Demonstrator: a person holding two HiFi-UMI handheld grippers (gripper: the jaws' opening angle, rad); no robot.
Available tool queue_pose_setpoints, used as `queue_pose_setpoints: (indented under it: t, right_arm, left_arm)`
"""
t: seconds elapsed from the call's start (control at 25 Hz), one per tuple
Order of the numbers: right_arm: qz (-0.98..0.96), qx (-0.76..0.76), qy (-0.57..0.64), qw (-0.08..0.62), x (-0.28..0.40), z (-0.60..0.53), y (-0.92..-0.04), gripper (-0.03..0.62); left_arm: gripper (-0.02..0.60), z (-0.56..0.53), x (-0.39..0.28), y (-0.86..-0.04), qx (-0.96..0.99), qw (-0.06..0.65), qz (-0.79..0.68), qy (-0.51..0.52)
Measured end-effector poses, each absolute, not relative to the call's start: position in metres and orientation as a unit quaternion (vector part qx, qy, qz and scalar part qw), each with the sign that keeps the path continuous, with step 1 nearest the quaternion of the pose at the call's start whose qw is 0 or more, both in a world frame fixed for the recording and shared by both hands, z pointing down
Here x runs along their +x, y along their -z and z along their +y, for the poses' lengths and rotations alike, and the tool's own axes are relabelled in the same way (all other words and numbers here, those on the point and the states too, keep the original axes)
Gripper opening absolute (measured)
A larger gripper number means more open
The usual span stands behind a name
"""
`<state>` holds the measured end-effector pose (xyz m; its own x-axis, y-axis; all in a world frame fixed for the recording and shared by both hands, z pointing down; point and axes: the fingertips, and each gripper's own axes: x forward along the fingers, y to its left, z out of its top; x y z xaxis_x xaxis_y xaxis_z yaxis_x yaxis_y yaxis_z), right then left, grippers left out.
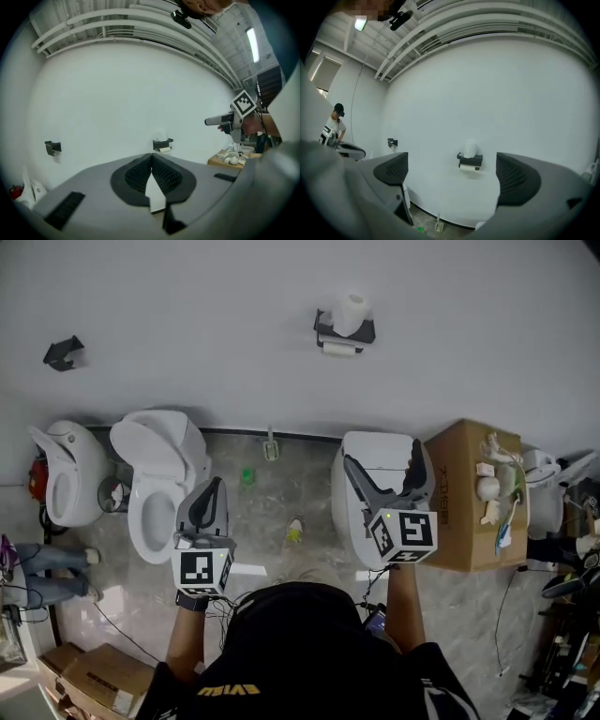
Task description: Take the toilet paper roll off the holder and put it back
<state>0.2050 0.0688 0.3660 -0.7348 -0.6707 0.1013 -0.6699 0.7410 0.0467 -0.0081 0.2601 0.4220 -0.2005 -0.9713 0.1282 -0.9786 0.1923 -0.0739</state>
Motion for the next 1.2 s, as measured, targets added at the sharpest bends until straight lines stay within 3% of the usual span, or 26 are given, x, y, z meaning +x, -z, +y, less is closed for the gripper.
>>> queue_pose_setpoints:
  t: [0.4, 1.2]
  right_arm:
    - [-0.926, 0.374, -0.008, 0.043, 0.161, -0.080, -0.367, 0.578]
    - [-0.890, 0.450, -0.009, 0.073, 0.047, -0.241, -0.398, 0.578]
  left_arm:
    - [0.011, 0.097, -0.054, -0.399, 0.644, 0.009, -0.761, -0.074]
    - [0.011, -0.138, -0.138, -0.418, 0.771, 0.001, -0.635, -0.036]
